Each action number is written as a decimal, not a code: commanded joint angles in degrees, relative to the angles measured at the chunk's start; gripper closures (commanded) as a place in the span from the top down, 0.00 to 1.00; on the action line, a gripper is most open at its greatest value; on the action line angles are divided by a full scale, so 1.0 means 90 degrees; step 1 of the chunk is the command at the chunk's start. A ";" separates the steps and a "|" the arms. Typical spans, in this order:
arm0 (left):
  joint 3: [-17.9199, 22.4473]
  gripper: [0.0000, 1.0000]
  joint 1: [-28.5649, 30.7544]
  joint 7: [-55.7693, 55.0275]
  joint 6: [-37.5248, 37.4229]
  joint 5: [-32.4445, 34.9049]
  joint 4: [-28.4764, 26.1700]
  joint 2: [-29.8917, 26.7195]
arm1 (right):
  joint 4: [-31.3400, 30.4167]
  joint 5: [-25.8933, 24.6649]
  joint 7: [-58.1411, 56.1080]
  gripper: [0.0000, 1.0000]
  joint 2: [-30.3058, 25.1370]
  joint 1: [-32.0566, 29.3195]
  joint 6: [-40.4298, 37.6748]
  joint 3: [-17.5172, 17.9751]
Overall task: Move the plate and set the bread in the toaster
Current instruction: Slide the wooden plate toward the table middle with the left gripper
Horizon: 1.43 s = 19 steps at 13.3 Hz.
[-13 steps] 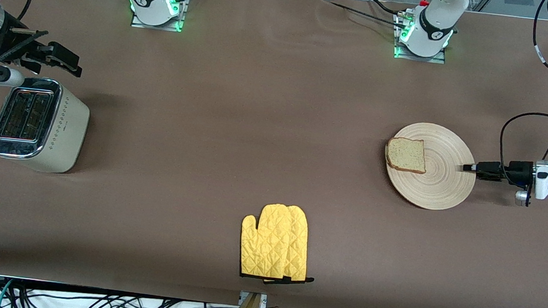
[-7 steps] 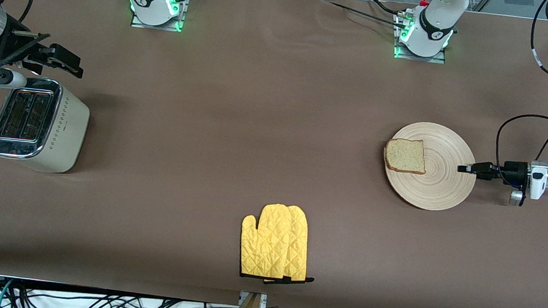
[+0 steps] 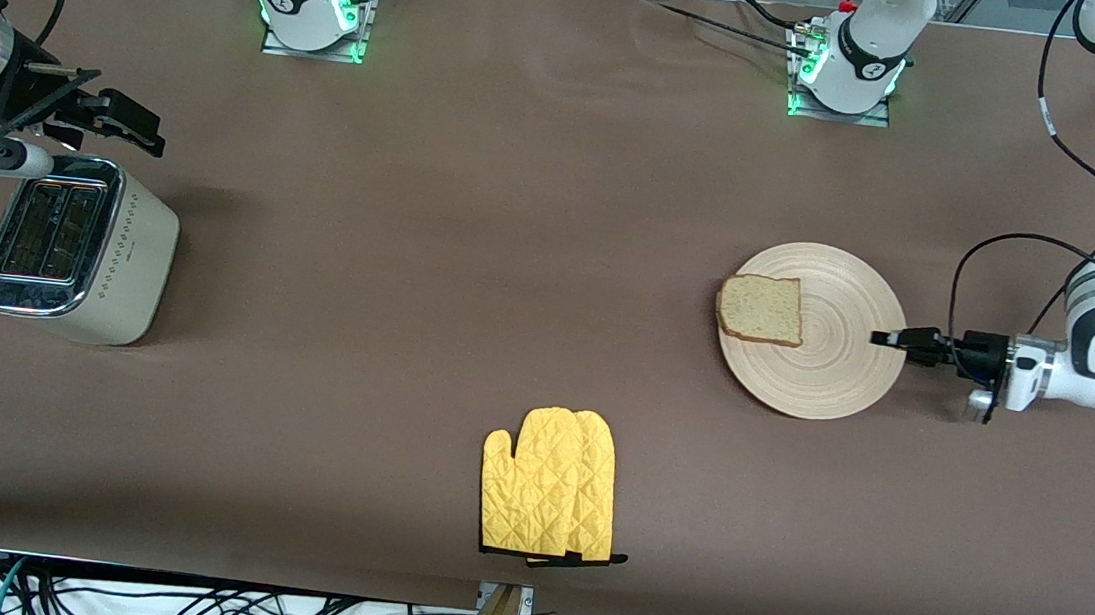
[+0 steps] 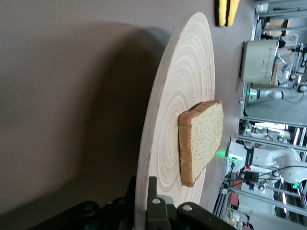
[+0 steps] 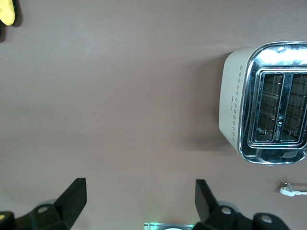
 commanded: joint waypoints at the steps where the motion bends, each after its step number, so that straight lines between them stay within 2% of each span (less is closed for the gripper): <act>1: -0.0359 0.00 -0.0289 -0.0360 -0.0297 -0.0359 0.0083 -0.0012 | -0.0030 -0.0086 -0.0011 1.00 -0.0066 0.0013 -0.0059 0.0015; 3: -0.0526 0.00 -0.0640 -0.0779 -0.0297 -0.0710 0.0083 -0.0002 | -0.0030 -0.0086 -0.0011 1.00 -0.0066 0.0013 -0.0059 0.0015; 7: -0.0527 0.00 -0.1713 -0.1035 -0.0220 -0.1657 0.0083 0.0037 | -0.0030 -0.0096 -0.0079 1.00 -0.0066 0.0013 -0.0050 0.0015; 11: -0.0517 0.00 -0.2846 -0.1035 0.0882 -0.1844 0.0083 0.0066 | -0.0030 -0.0086 -0.0108 1.00 -0.0066 0.0004 -0.0050 0.0015; 13: -0.0527 0.00 -0.3150 -0.1016 0.1429 -0.1941 0.0083 0.0212 | -0.0030 -0.0096 -0.0127 1.00 -0.0076 -0.0006 -0.0050 -0.0005; 16: -0.0517 0.00 -0.3512 -0.0801 0.1772 -0.2702 0.0083 0.0379 | -0.0030 -0.0096 -0.0186 1.00 -0.0076 -0.0006 -0.0059 -0.0014; 19: -0.0517 0.00 -0.3640 -0.0791 0.1938 -0.2733 0.0054 0.0466 | -0.0030 -0.0096 -0.0186 1.00 -0.0076 -0.0006 -0.0059 -0.0014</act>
